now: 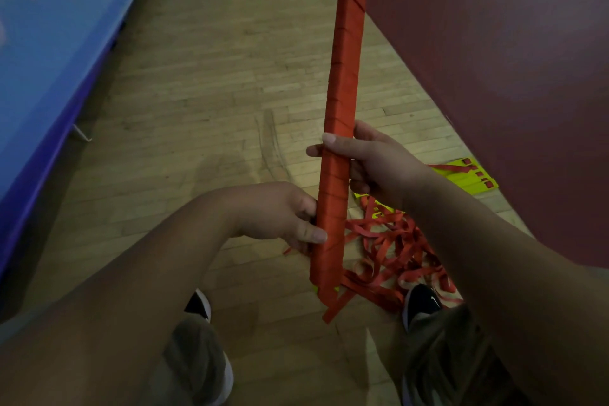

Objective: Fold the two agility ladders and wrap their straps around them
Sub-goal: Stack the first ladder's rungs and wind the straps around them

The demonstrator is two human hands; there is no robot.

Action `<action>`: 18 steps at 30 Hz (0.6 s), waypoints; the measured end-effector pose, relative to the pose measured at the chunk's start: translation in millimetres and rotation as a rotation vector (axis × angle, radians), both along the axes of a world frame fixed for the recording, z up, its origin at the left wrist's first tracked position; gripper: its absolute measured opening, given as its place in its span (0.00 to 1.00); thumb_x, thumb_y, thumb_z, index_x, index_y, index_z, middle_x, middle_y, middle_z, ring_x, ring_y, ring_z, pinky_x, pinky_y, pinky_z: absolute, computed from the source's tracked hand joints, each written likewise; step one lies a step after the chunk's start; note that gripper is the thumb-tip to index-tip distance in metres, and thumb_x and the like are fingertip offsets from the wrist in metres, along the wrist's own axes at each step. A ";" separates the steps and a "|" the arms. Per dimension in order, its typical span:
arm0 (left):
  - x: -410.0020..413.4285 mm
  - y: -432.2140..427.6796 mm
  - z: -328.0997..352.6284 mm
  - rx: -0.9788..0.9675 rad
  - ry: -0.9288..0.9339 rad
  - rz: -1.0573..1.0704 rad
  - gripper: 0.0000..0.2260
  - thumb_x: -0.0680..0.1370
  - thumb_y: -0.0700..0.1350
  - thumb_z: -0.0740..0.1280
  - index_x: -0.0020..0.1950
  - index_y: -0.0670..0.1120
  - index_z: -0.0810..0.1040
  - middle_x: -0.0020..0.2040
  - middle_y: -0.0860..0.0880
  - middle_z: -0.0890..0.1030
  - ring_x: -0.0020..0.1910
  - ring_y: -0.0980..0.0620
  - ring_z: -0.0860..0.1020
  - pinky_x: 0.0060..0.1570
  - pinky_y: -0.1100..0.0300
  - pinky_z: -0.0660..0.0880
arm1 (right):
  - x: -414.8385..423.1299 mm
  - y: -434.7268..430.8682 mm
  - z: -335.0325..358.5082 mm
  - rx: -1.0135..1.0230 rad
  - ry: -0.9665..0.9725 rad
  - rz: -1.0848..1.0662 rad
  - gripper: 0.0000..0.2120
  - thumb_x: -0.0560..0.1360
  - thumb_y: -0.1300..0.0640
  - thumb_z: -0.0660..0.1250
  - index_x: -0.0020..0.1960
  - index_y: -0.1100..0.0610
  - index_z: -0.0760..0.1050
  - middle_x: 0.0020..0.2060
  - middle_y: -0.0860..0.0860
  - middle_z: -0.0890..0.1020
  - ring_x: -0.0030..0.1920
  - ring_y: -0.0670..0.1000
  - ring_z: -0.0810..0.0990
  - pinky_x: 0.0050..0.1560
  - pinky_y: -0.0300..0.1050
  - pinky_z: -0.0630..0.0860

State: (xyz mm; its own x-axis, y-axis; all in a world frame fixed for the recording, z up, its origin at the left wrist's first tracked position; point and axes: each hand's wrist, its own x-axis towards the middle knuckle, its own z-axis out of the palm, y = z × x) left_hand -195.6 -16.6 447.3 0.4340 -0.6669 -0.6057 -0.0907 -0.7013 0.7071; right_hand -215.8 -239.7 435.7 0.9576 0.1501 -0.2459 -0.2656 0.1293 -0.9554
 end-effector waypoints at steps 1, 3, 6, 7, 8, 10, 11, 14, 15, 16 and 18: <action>0.6 0.1 -1.1 0.003 -0.018 -0.003 0.10 0.83 0.50 0.74 0.63 0.52 0.87 0.55 0.54 0.90 0.55 0.54 0.88 0.63 0.54 0.83 | 0.4 0.1 -0.8 -0.009 -0.008 -0.005 0.18 0.83 0.52 0.74 0.70 0.55 0.74 0.62 0.55 0.89 0.28 0.45 0.65 0.27 0.41 0.62; 1.7 1.1 -4.1 0.023 -0.059 0.002 0.08 0.83 0.49 0.75 0.61 0.51 0.87 0.51 0.53 0.90 0.51 0.55 0.88 0.57 0.56 0.85 | 0.4 1.2 -1.2 -0.037 -0.008 -0.019 0.21 0.83 0.53 0.75 0.73 0.54 0.75 0.60 0.54 0.89 0.29 0.46 0.66 0.27 0.41 0.63; 4.7 2.3 -7.3 0.068 -0.100 0.044 0.11 0.79 0.50 0.79 0.59 0.49 0.87 0.49 0.49 0.90 0.48 0.52 0.89 0.52 0.55 0.86 | -0.2 3.0 -0.5 -0.126 -0.008 -0.016 0.19 0.81 0.51 0.77 0.69 0.54 0.80 0.57 0.53 0.90 0.33 0.48 0.69 0.29 0.41 0.66; 4.9 2.4 -7.5 0.084 -0.105 0.056 0.12 0.78 0.51 0.80 0.59 0.48 0.88 0.50 0.47 0.90 0.48 0.51 0.89 0.51 0.54 0.87 | -0.5 3.9 -0.8 -0.172 -0.014 -0.014 0.18 0.80 0.50 0.78 0.66 0.55 0.81 0.56 0.52 0.91 0.36 0.49 0.72 0.31 0.42 0.67; 5.0 1.9 -8.0 0.100 -0.112 0.061 0.13 0.77 0.51 0.81 0.58 0.47 0.88 0.50 0.46 0.89 0.47 0.51 0.89 0.50 0.55 0.87 | -0.8 5.2 -1.8 -0.205 -0.023 -0.018 0.17 0.79 0.49 0.78 0.64 0.55 0.81 0.56 0.52 0.91 0.38 0.51 0.74 0.32 0.43 0.68; 5.0 0.6 -9.8 0.124 -0.135 0.065 0.12 0.76 0.53 0.82 0.55 0.48 0.89 0.45 0.48 0.89 0.43 0.55 0.88 0.45 0.59 0.85 | -0.6 7.4 -5.4 -0.198 -0.034 -0.058 0.15 0.79 0.50 0.79 0.63 0.54 0.81 0.55 0.53 0.91 0.39 0.51 0.78 0.33 0.44 0.68; 5.1 0.2 -10.3 0.132 -0.148 0.070 0.11 0.76 0.54 0.82 0.53 0.49 0.89 0.42 0.51 0.88 0.41 0.57 0.87 0.43 0.60 0.84 | -0.4 8.6 -6.9 -0.175 -0.036 -0.075 0.15 0.80 0.52 0.78 0.63 0.54 0.80 0.55 0.53 0.91 0.37 0.50 0.78 0.33 0.45 0.66; 8.0 2.0 -9.8 0.156 -0.164 0.083 0.10 0.76 0.53 0.82 0.52 0.49 0.88 0.38 0.53 0.87 0.38 0.59 0.86 0.41 0.63 0.82 | -1.1 12.0 -9.1 -0.149 -0.032 -0.073 0.16 0.83 0.55 0.73 0.69 0.55 0.76 0.58 0.52 0.90 0.34 0.48 0.77 0.33 0.46 0.64; 9.4 3.2 -8.8 0.160 -0.166 0.085 0.09 0.76 0.52 0.82 0.51 0.48 0.88 0.39 0.52 0.88 0.38 0.58 0.86 0.41 0.63 0.82 | -2.4 13.2 -8.4 -0.138 -0.026 -0.068 0.16 0.83 0.57 0.71 0.70 0.55 0.75 0.58 0.52 0.90 0.33 0.47 0.77 0.33 0.45 0.65; 11.1 4.6 -7.9 0.164 -0.173 0.087 0.09 0.76 0.51 0.82 0.50 0.48 0.88 0.41 0.49 0.89 0.39 0.57 0.87 0.42 0.63 0.83 | -3.1 14.4 -7.8 -0.116 -0.017 -0.067 0.16 0.84 0.58 0.69 0.71 0.56 0.75 0.59 0.52 0.90 0.32 0.46 0.77 0.33 0.45 0.66; 13.6 7.1 -7.6 0.173 -0.193 0.096 0.09 0.75 0.49 0.83 0.49 0.47 0.88 0.44 0.46 0.89 0.41 0.54 0.87 0.45 0.61 0.85 | -2.7 16.0 -7.7 -0.050 0.006 -0.073 0.15 0.86 0.58 0.66 0.72 0.59 0.75 0.59 0.54 0.90 0.29 0.44 0.74 0.32 0.44 0.68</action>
